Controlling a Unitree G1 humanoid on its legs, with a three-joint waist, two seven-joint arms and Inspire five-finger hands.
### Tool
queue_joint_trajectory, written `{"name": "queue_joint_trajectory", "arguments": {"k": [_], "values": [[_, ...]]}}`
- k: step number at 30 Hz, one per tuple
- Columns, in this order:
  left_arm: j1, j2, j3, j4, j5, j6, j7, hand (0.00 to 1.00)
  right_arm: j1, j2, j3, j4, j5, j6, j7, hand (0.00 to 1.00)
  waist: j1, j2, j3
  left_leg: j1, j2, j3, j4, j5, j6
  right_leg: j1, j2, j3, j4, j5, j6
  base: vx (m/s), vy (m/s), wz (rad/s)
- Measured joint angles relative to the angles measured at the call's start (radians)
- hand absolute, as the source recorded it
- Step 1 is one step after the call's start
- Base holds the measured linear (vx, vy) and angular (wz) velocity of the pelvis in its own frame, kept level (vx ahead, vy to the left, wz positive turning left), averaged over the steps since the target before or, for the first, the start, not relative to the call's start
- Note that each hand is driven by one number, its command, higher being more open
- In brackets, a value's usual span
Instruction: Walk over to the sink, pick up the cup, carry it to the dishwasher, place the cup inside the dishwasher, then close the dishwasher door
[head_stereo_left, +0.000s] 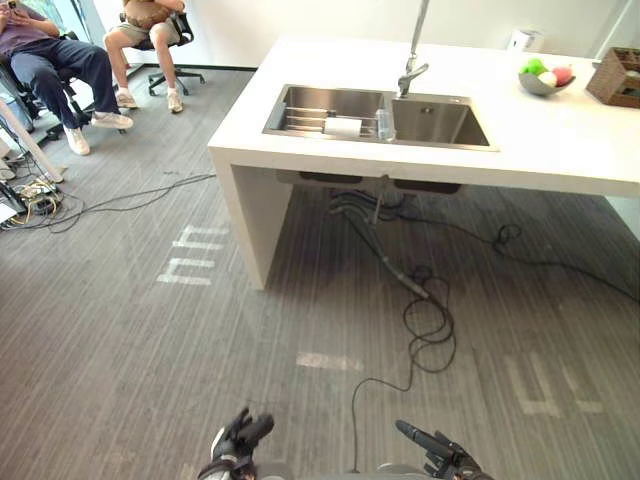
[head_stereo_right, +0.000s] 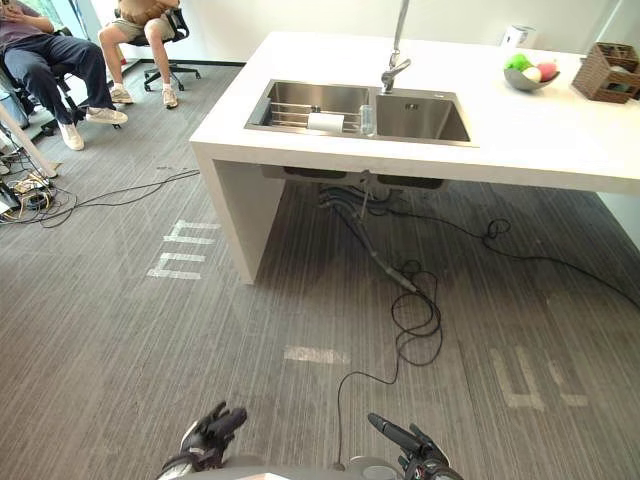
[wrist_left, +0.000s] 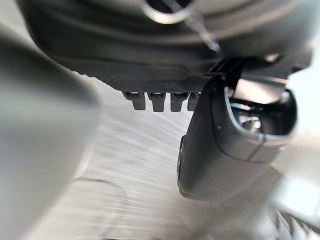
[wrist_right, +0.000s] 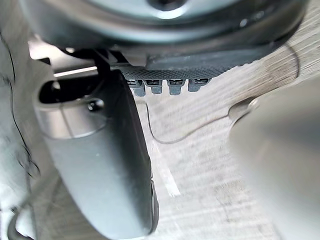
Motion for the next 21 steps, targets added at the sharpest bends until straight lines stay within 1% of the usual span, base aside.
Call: {"name": "queue_joint_trajectory", "arguments": {"k": [1,2,3,4,5,6,7,8,9,10,11,12,13,14,15,16,17,18,19,20,21], "values": [[-0.015,0.007,-0.031,-0.049,0.035,-0.055,0.038,1.00,-0.022,0.002,-0.001,0.014,-0.004,0.005,0.004,1.00,0.005,-0.019,0.014,-0.025,-0.030,0.071,-0.202,0.036,-0.010,0.038,-0.048,0.013,-0.003,-0.020,-0.021,0.50,0.150,-0.53],[-0.020,0.008,-0.047,-0.072,0.050,-0.086,0.064,1.00,-0.026,0.000,-0.004,0.018,-0.008,0.005,0.008,1.00,0.005,-0.022,0.016,-0.031,-0.046,0.090,-0.317,0.086,-0.019,0.055,-0.068,0.021,-0.006,-0.036,-0.015,0.54,0.202,-0.59],[-0.019,0.005,-0.073,-0.138,0.094,-0.153,0.132,1.00,-0.025,-0.007,-0.019,0.019,-0.021,0.005,0.021,1.00,0.007,0.001,0.012,-0.038,-0.056,0.080,-0.544,0.202,-0.038,0.093,-0.082,0.052,-0.025,-0.067,0.016,0.58,0.292,-0.64],[-0.017,0.009,-0.093,-0.219,0.157,-0.219,0.219,1.00,-0.020,-0.016,-0.017,0.025,-0.026,0.004,0.021,1.00,0.012,0.027,0.004,-0.044,-0.053,0.059,-0.547,0.352,-0.032,0.137,-0.088,0.087,-0.038,-0.106,0.063,0.61,0.326,-0.61],[-0.019,0.013,-0.096,-0.265,0.192,-0.241,0.264,1.00,-0.021,-0.014,-0.014,0.031,-0.037,0.006,0.021,1.00,0.014,0.026,-0.001,-0.045,-0.069,0.053,-0.529,0.384,0.007,0.149,-0.104,0.106,-0.037,-0.112,0.069,0.63,0.378,-0.51],[-0.031,0.023,-0.096,-0.382,0.286,-0.274,0.373,1.00,-0.025,-0.006,-0.008,0.037,-0.066,0.008,0.023,1.00,0.014,0.009,-0.006,-0.050,-0.103,0.059,-0.505,0.357,0.053,0.138,-0.137,0.137,-0.010,-0.113,0.082,0.50,0.297,-0.28],[-0.037,0.028,-0.094,-0.449,0.334,-0.280,0.430,1.00,-0.030,-0.003,-0.008,0.040,-0.080,0.009,0.023,1.00,0.013,0.004,-0.009,-0.051,-0.118,0.066,-0.506,0.345,0.070,0.119,-0.147,0.150,0.023,-0.112,0.106,0.60,0.330,-0.13],[-0.059,0.035,-0.092,-0.582,0.418,-0.289,0.517,1.00,-0.028,0.001,-0.008,0.042,-0.090,0.013,0.021,1.00,0.010,0.000,-0.011,-0.041,-0.145,0.068,-0.509,0.329,0.094,0.090,-0.162,0.153,0.106,-0.099,0.133,0.59,0.284,0.13],[-0.096,0.048,-0.091,-0.690,0.495,-0.304,0.582,1.00,-0.017,0.007,-0.015,0.041,-0.086,0.017,0.007,1.00,0.010,-0.006,-0.008,0.009,-0.172,0.069,-0.515,0.320,0.118,0.081,-0.180,0.151,0.216,-0.072,0.178,0.60,0.266,0.22],[-0.115,0.057,-0.092,-0.728,0.521,-0.310,0.607,1.00,-0.011,0.007,-0.018,0.040,-0.086,0.017,0.001,1.00,0.008,-0.007,-0.008,0.045,-0.183,0.065,-0.523,0.308,0.125,0.081,-0.183,0.150,0.274,-0.047,0.216,0.67,0.269,0.20],[-0.184,0.088,-0.096,-0.805,0.603,-0.339,0.674,1.00,-0.002,0.017,-0.021,0.038,-0.076,0.004,-0.013,1.00,0.004,-0.010,-0.010,0.160,-0.195,0.055,-0.573,0.280,0.130,0.016,-0.174,0.147,0.554,0.048,0.367,0.51,0.182,0.10],[-0.206,0.099,-0.097,-0.825,0.622,-0.350,0.695,1.00,-0.002,0.020,-0.021,0.033,-0.073,-0.002,-0.014,1.00,0.004,-0.013,-0.011,0.194,-0.196,0.051,-0.592,0.272,0.125,-0.021,-0.170,0.139,0.669,0.058,0.368,0.52,0.157,-0.02],[-0.233,0.110,-0.103,-0.852,0.644,-0.362,0.719,1.00,-0.002,0.020,-0.021,0.027,-0.067,-0.013,-0.012,1.00,0.004,-0.020,-0.016,0.242,-0.199,0.051,-0.626,0.255,0.119,-0.093,-0.186,0.095,0.835,0.059,0.358,0.27,0.050,-0.12],[-0.247,0.115,-0.113,-0.863,0.659,-0.371,0.737,1.00,-0.002,0.019,-0.021,0.021,-0.068,-0.020,-0.009,1.00,0.004,-0.025,-0.019,0.272,-0.202,0.053,-0.644,0.245,0.114,-0.142,-0.210,0.057,0.936,0.053,0.335,0.34,0.039,-0.23],[-0.266,0.128,-0.157,-0.878,0.694,-0.382,0.772,1.00,0.002,0.015,-0.020,0.013,-0.069,-0.033,-0.003,1.00,0.003,-0.032,-0.028,0.342,-0.203,0.061,-0.680,0.222,0.109,-0.252,-0.266,-0.029,1.082,0.024,0.233,0.26,0.017,-0.18],[-0.271,0.131,-0.181,-0.878,0.706,-0.381,0.781,1.00,0.006,0.015,-0.021,0.009,-0.072,-0.034,-0.004,1.00,0.000,-0.034,-0.032,0.363,-0.199,0.063,-0.692,0.222,0.098,-0.292,-0.278,-0.053,1.099,0.010,0.209,0.33,-0.006,-0.14],[-0.278,0.142,-0.214,-0.875,0.707,-0.378,0.781,1.00,0.012,0.015,-0.022,0.007,-0.080,-0.036,-0.005,1.00,-0.006,-0.034,-0.033,0.392,-0.196,0.065,-0.707,0.222,0.093,-0.342,-0.290,-0.079,1.083,-0.008,0.185,0.32,-0.064,0.07],[-0.292,0.153,-0.256,-0.860,0.663,-0.375,0.728,1.00,0.017,0.023,-0.044,0.007,-0.067,-0.027,-0.004,1.00,-0.024,-0.045,-0.034,0.435,-0.181,0.055,-0.728,0.221,0.088,-0.404,-0.293,-0.125,0.980,-0.040,0.162,0.41,-0.127,0.16],[-0.308,0.153,-0.273,-0.836,0.612,-0.364,0.684,1.00,0.014,0.031,-0.071,0.002,-0.046,-0.011,-0.001,1.00,-0.036,-0.041,-0.033,0.451,-0.162,0.048,-0.731,0.213,0.075,-0.429,-0.283,-0.157,0.880,-0.052,0.146,0.36,-0.147,0.21],[-0.320,0.152,-0.280,-0.817,0.578,-0.351,0.652,1.00,0.014,0.034,-0.080,-0.005,-0.039,-0.009,0.000,1.00,-0.044,-0.036,-0.029,0.460,-0.148,0.043,-0.731,0.207,0.065,-0.436,-0.275,-0.179,0.801,-0.055,0.140,0.35,-0.193,0.20],[-0.346,0.148,-0.288,-0.778,0.512,-0.314,0.591,1.00,0.014,0.043,-0.089,-0.017,-0.037,-0.004,0.000,1.00,-0.055,-0.029,-0.024,0.481,-0.116,0.036,-0.731,0.192,0.041,-0.440,-0.250,-0.205,0.634,-0.051,0.138,0.35,-0.234,0.14]]}}
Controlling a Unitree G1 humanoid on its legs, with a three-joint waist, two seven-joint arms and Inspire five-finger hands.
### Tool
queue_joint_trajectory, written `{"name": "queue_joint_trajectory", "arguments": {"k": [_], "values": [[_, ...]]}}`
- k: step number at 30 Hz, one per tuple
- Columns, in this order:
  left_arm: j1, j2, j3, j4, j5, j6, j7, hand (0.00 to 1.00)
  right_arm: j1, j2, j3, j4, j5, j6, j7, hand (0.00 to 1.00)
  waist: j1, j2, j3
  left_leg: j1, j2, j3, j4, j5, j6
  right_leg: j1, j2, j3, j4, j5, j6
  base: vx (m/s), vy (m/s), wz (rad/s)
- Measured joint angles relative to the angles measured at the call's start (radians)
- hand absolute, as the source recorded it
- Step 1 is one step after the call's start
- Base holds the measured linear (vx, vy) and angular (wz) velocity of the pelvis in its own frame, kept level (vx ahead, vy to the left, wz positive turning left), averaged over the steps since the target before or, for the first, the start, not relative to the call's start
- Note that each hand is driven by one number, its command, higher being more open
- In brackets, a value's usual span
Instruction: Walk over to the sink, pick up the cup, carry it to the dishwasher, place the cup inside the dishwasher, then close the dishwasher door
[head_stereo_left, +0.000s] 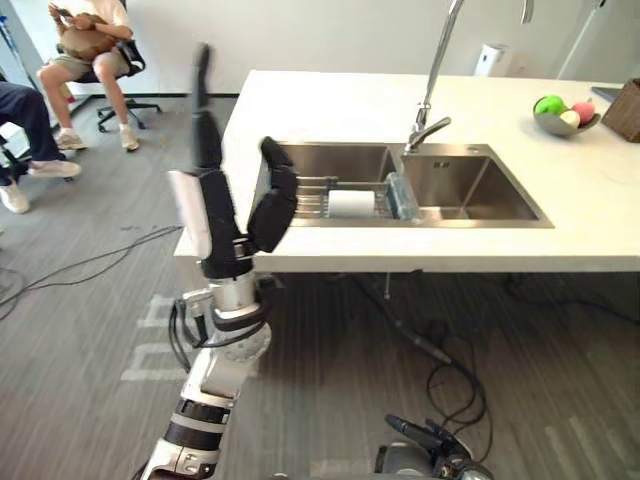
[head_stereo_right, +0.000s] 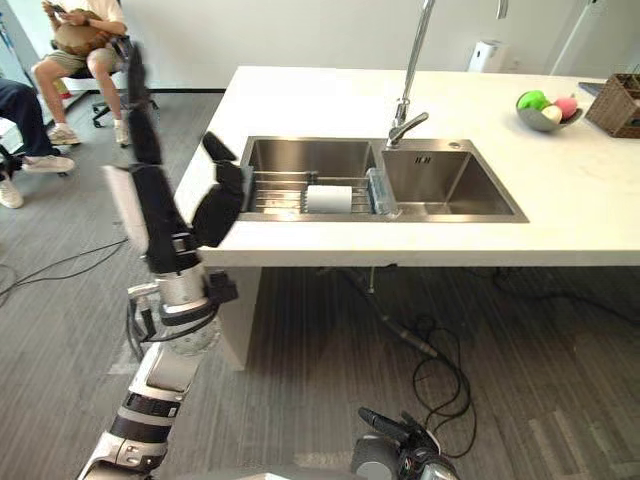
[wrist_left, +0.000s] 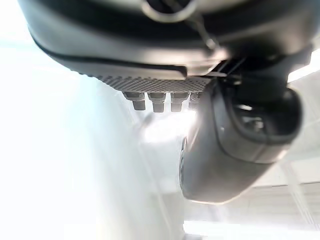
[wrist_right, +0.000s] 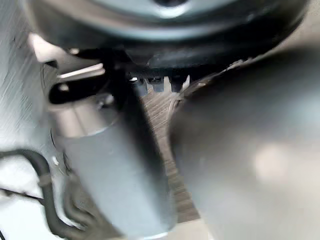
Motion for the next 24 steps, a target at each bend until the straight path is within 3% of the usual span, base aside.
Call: {"name": "queue_joint_trajectory", "arguments": {"k": [1,2,3,4,6,10,12,14,15,16,17,18,19,20,21,24], "values": [[-0.014,-0.006,-0.004,0.027,-0.033,0.041,-0.048,1.00,0.002,0.008,-0.001,-0.013,0.000,0.019,0.000,1.00,-0.006,-0.002,0.000,0.026,0.031,0.001,0.001,-0.021,-0.032,0.009,0.027,-0.001,-0.174,0.030,0.010,0.36,-0.253,0.09],[-0.014,-0.007,-0.004,0.030,-0.039,0.064,-0.068,1.00,0.005,0.011,0.000,-0.020,-0.001,0.034,-0.001,1.00,-0.007,-0.006,-0.001,0.039,0.042,0.002,0.002,-0.033,-0.048,0.017,0.034,0.008,-0.257,0.060,0.010,0.38,-0.294,0.02],[-0.014,-0.007,-0.009,0.041,-0.037,0.096,-0.099,1.00,0.020,0.020,0.003,-0.032,-0.001,0.062,0.001,1.00,-0.005,-0.029,-0.011,0.061,0.050,0.003,0.020,-0.071,-0.084,0.036,0.033,0.050,-0.392,0.145,0.005,0.42,-0.339,-0.04],[-0.006,-0.004,-0.022,0.047,-0.035,0.127,-0.119,1.00,0.037,0.025,0.002,-0.039,0.001,0.090,0.003,1.00,0.002,-0.054,-0.022,0.088,0.054,0.005,0.053,-0.122,-0.120,0.055,0.027,0.080,-0.421,0.283,-0.012,0.43,-0.354,-0.12],[0.013,-0.052,-0.050,0.050,-0.024,0.180,-0.157,1.00,0.044,-0.016,-0.002,-0.063,-0.012,0.109,0.018,1.00,-0.009,0.019,-0.029,0.089,0.127,0.043,0.094,-0.144,-0.146,0.070,0.085,0.071,-0.383,0.224,-0.014,0.36,-0.282,0.10],[0.010,-0.064,-0.113,0.050,0.054,0.230,-0.216,1.00,0.051,-0.039,0.016,-0.090,-0.054,0.144,0.052,1.00,-0.016,0.036,-0.039,0.096,0.169,0.078,0.097,-0.079,-0.170,0.064,0.109,0.043,-0.329,0.112,-0.036,0.31,-0.257,0.14],[0.010,-0.038,-0.112,0.045,0.060,0.273,-0.237,1.00,0.059,-0.050,0.034,-0.097,-0.066,0.162,0.065,1.00,-0.002,0.038,-0.039,-0.007,0.211,0.062,0.334,-0.056,-0.165,0.097,0.127,0.049,-0.372,0.105,-0.042,0.23,-0.225,-0.14],[0.011,-0.029,-0.105,0.036,0.033,0.307,-0.277,1.00,0.082,-0.061,0.046,-0.118,-0.062,0.181,0.065,1.00,0.002,0.052,-0.031,-0.139,0.276,0.006,0.622,0.010,-0.161,0.168,0.155,0.047,-0.439,0.109,-0.050,0.18,-0.120,0.11],[0.034,-0.022,-0.089,0.011,-0.020,0.324,-0.316,1.00,0.100,-0.073,0.067,-0.123,-0.056,0.192,0.056,1.00,0.010,0.057,-0.030,-0.203,0.324,0.006,0.764,-0.016,-0.161,0.227,0.171,0.045,-0.476,0.108,-0.056,0.25,-0.079,0.00],[0.059,0.003,-0.068,-0.013,-0.054,0.328,-0.342,1.00,0.104,-0.077,0.088,-0.123,-0.052,0.196,0.037,1.00,0.011,0.051,-0.031,-0.231,0.349,0.032,0.771,-0.056,-0.160,0.280,0.176,0.047,-0.514,0.109,-0.060,0.29,-0.057,-0.13],[0.067,0.018,-0.058,-0.023,-0.060,0.330,-0.355,1.00,0.104,-0.080,0.096,-0.122,-0.050,0.197,0.027,1.00,0.012,0.048,-0.037,-0.240,0.351,0.047,0.730,-0.071,-0.157,0.298,0.175,0.051,-0.529,0.113,-0.062,0.26,-0.025,-0.30],[0.069,0.051,-0.046,-0.038,-0.060,0.329,-0.376,1.00,0.103,-0.082,0.100,-0.121,-0.040,0.195,0.010,1.00,0.028,0.051,-0.054,-0.250,0.336,0.076,0.579,-0.073,-0.148,0.312,0.169,0.070,-0.551,0.126,-0.044,0.31,0.063,-0.43],[0.067,0.076,-0.031,-0.057,-0.063,0.328,-0.386,1.00,0.092,-0.094,0.097,-0.115,-0.023,0.189,0.003,1.00,0.035,0.066,-0.071,-0.251,0.293,0.079,0.358,-0.001,-0.135,0.310,0.164,0.092,-0.550,0.131,-0.031,0.28,0.100,-0.44],[0.064,0.085,-0.021,-0.064,-0.070,0.323,-0.394,1.00,0.086,-0.103,0.091,-0.109,-0.007,0.184,0.004,1.00,0.035,0.083,-0.079,-0.255,0.276,0.078,0.249,0.058,-0.142,0.303,0.167,0.101,-0.548,0.131,-0.023,0.35,0.142,-0.37],[0.061,0.116,0.002,-0.064,-0.086,0.315,-0.411,1.00,0.062,-0.096,0.089,-0.090,0.001,0.172,0.002,1.00,0.033,0.085,-0.092,-0.207,0.243,0.082,0.149,0.073,-0.164,0.290,0.158,0.124,-0.547,0.132,-0.012,0.27,0.146,-0.16],[0.012,0.233,0.018,-0.034,-0.101,0.311,-0.504,1.00,0.045,-0.072,0.061,-0.059,0.018,0.138,0.012,1.00,0.017,0.074,-0.097,-0.129,0.165,0.091,-0.038,0.138,-0.157,0.296,0.116,0.130,-0.571,0.135,-0.007,0.17,0.150,0.12]]}}
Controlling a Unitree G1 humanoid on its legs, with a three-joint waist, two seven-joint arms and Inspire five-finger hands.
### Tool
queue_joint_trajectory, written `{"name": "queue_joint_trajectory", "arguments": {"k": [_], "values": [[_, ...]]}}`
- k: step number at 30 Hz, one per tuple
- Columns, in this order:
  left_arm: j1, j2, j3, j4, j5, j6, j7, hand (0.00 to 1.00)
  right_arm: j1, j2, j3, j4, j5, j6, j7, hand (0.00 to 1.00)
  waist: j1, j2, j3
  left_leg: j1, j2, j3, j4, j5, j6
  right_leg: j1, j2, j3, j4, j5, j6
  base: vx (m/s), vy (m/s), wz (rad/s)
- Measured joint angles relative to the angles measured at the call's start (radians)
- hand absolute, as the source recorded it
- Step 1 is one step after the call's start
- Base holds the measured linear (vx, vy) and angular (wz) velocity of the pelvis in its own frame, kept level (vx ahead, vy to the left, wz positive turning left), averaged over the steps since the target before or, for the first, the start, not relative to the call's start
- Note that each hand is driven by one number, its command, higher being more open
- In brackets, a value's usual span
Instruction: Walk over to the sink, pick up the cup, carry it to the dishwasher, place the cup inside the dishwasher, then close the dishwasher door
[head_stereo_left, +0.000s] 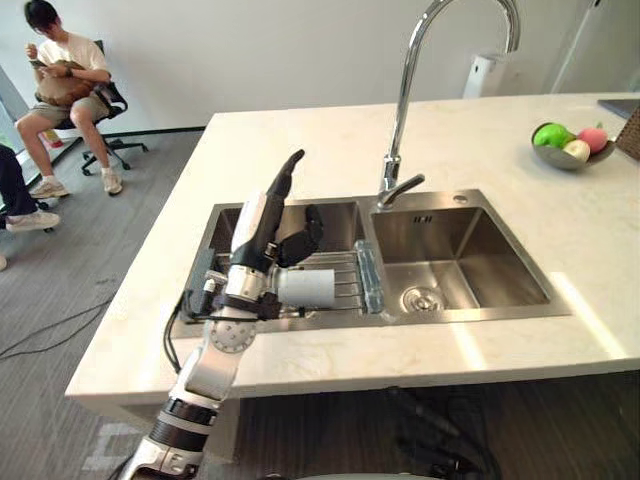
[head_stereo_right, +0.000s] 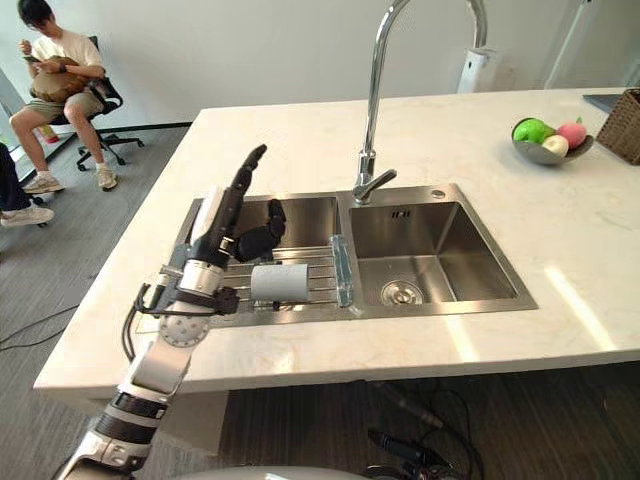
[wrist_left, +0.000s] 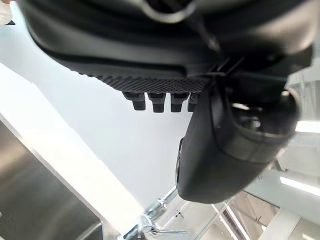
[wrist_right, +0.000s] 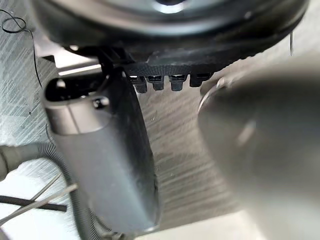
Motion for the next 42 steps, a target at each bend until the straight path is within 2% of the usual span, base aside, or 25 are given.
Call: {"name": "queue_joint_trajectory", "arguments": {"k": [5,7,10,14,17,19,22,25,36,42], "values": [[-0.143,0.202,-0.001,0.130,-0.072,-0.012,-0.268,1.00,-0.001,-0.003,-0.034,0.052,-0.091,-0.018,0.062,1.00,-0.015,0.001,-0.003,0.012,-0.030,-0.025,-0.048,0.017,0.008,0.048,-0.017,-0.024,-0.080,0.019,0.029,0.06,0.052,0.18],[-0.169,0.229,-0.001,0.160,-0.086,-0.011,-0.311,1.00,-0.001,-0.007,-0.034,0.060,-0.109,-0.019,0.077,1.00,-0.018,0.002,-0.003,0.013,-0.032,-0.027,-0.062,0.027,0.006,0.049,-0.017,-0.029,-0.090,0.022,0.033,-0.01,-0.032,0.05],[-0.195,0.269,-0.005,0.205,-0.134,-0.007,-0.422,1.00,0.002,-0.020,-0.038,0.086,-0.110,0.005,0.092,1.00,-0.041,0.005,-0.005,0.023,-0.033,-0.037,-0.099,0.052,0.006,0.055,-0.012,-0.046,-0.100,0.025,0.037,-0.04,-0.038,0.11],[-0.226,0.280,-0.039,0.209,-0.153,0.006,-0.531,1.00,0.017,-0.032,-0.039,0.106,-0.109,0.031,0.097,1.00,-0.042,0.008,-0.006,0.031,-0.038,-0.039,-0.124,0.064,0.008,0.055,-0.012,-0.048,-0.111,0.040,0.042,-0.06,0.004,0.02],[-0.263,0.299,-0.064,0.209,-0.155,0.040,-0.606,1.00,0.023,-0.031,-0.041,0.105,-0.099,0.030,0.092,1.00,-0.043,0.008,-0.007,0.024,-0.049,-0.035,-0.134,0.076,0.017,0.056,-0.016,-0.043,-0.154,0.074,0.048,-0.10,0.040,-0.05],[-0.286,0.314,-0.069,0.208,-0.157,0.088,-0.664,1.00,0.026,-0.031,-0.041,0.104,-0.095,0.025,0.085,1.00,-0.048,0.008,-0.007,0.023,-0.055,-0.032,-0.136,0.077,0.019,0.061,-0.020,-0.034,-0.173,0.081,0.046,-0.08,0.034,-0.04],[-0.310,0.316,-0.069,0.200,-0.199,0.153,-0.729,1.00,0.026,-0.030,-0.039,0.104,-0.072,0.021,0.075,1.00,-0.050,0.007,-0.008,0.022,-0.058,-0.029,-0.139,0.078,0.020,0.058,-0.022,-0.027,-0.175,0.084,0.048,-0.05,0.017,-0.03],[-0.319,0.316,-0.083,0.190,-0.223,0.192,-0.777,1.00,0.025,-0.030,-0.039,0.105,-0.061,0.018,0.072,1.00,-0.052,0.008,-0.008,0.017,-0.058,-0.022,-0.139,0.078,0.020,0.053,-0.021,-0.019,-0.180,0.097,0.059,0.01,0.004,-0.08],[-0.319,0.313,-0.199,0.185,-0.220,0.264,-0.927,1.00,0.014,-0.038,-0.028,0.107,-0.061,0.050,0.070,1.00,-0.068,0.007,-0.008,0.020,-0.062,-0.014,-0.136,0.075,0.019,0.073,-0.018,-0.017,-0.236,0.127,0.054,0.01,0.002,-0.03],[-0.319,0.312,-0.214,0.174,-0.209,0.265,-0.937,1.00,0.009,-0.041,-0.027,0.107,-0.061,0.067,0.066,1.00,-0.068,0.007,-0.008,0.029,-0.064,-0.011,-0.141,0.074,0.020,0.089,-0.018,-0.014,-0.261,0.138,0.049,-0.04,0.003,-0.02]]}}
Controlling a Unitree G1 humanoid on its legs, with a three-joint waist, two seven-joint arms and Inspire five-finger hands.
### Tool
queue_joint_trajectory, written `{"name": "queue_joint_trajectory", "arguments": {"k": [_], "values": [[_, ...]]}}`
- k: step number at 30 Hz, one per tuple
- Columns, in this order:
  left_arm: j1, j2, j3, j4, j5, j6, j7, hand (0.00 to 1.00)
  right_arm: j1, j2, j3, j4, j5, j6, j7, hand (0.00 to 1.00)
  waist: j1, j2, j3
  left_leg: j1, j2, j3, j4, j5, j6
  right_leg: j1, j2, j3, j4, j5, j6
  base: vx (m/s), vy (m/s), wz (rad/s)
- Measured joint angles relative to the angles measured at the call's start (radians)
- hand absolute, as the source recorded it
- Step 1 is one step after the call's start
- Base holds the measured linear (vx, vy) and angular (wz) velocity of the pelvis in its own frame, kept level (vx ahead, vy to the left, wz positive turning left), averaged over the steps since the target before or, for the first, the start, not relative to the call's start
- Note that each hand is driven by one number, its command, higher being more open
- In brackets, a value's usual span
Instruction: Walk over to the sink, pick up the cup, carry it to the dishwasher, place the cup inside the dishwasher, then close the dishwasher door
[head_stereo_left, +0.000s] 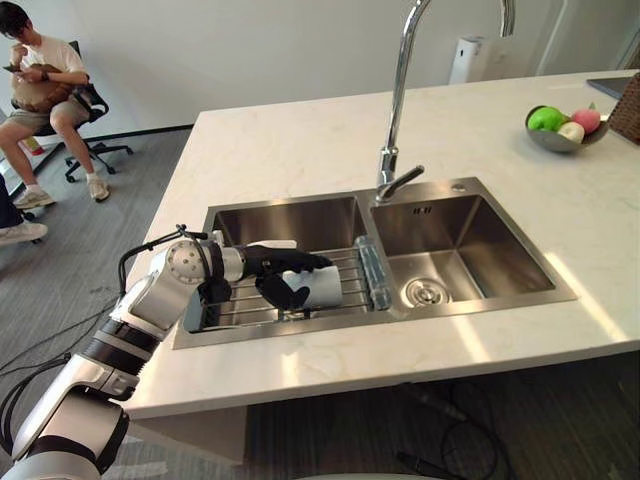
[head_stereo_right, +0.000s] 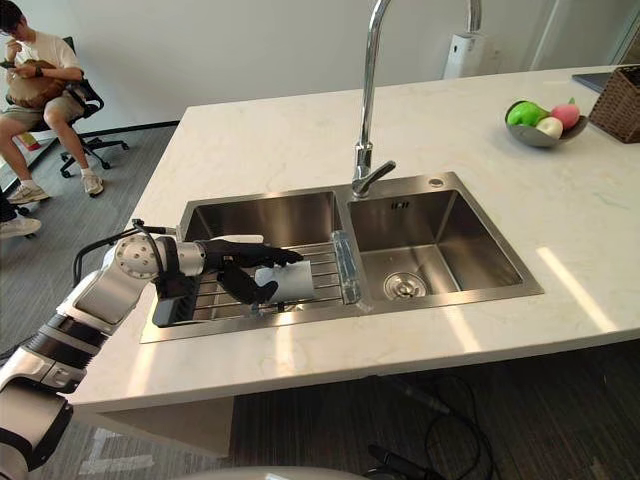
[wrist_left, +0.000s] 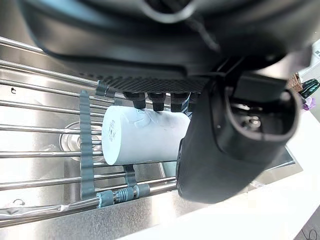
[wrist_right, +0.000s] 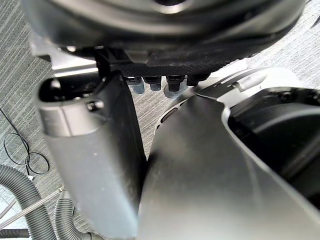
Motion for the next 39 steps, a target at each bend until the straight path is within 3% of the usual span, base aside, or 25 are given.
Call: {"name": "queue_joint_trajectory", "arguments": {"k": [5,9,13,14,21,39], "values": [[0.000,-0.003,-0.043,-0.007,0.001,-0.022,0.025,1.00,-0.004,0.000,0.001,0.000,0.000,0.002,-0.002,1.00,-0.005,-0.001,0.000,0.000,-0.001,0.000,0.000,0.000,0.000,0.003,0.000,-0.001,-0.008,0.002,-0.001,0.00,0.000,0.00],[0.000,-0.008,-0.050,-0.006,-0.004,-0.045,0.107,1.00,-0.006,0.000,0.007,0.000,0.001,0.001,-0.003,1.00,-0.010,-0.001,0.001,-0.001,-0.001,0.000,0.000,-0.003,-0.001,0.003,0.000,-0.001,-0.007,0.007,0.006,0.00,0.000,0.00],[0.000,-0.031,-0.047,0.011,-0.001,-0.097,0.208,1.00,-0.010,-0.001,0.021,0.000,0.003,-0.001,-0.006,1.00,-0.012,-0.003,0.002,-0.002,-0.001,0.003,0.000,-0.004,-0.001,0.001,0.000,0.000,-0.007,0.007,0.006,0.00,0.000,0.00],[0.001,-0.048,-0.047,0.024,0.014,-0.135,0.239,1.00,-0.010,0.001,0.022,0.000,0.004,-0.001,-0.011,1.00,-0.012,-0.004,0.003,-0.002,-0.001,0.003,0.000,-0.004,-0.001,0.001,0.000,0.001,-0.007,0.007,0.006,0.00,0.000,0.00],[0.045,-0.094,-0.042,0.033,0.109,-0.223,0.274,1.00,-0.010,0.003,0.022,0.000,0.022,0.000,-0.016,1.00,-0.016,-0.006,0.004,-0.001,0.000,0.026,0.000,-0.008,-0.001,-0.011,0.001,0.021,-0.007,0.009,0.007,-0.01,-0.003,-0.08],[0.060,-0.120,-0.052,0.076,0.179,-0.195,0.254,1.00,-0.019,0.011,0.022,0.000,0.020,0.012,-0.014,1.00,-0.026,-0.023,0.015,0.012,0.002,0.045,0.000,-0.015,-0.002,-0.010,0.002,0.040,-0.008,0.010,0.007,-0.01,-0.005,-0.03]]}}
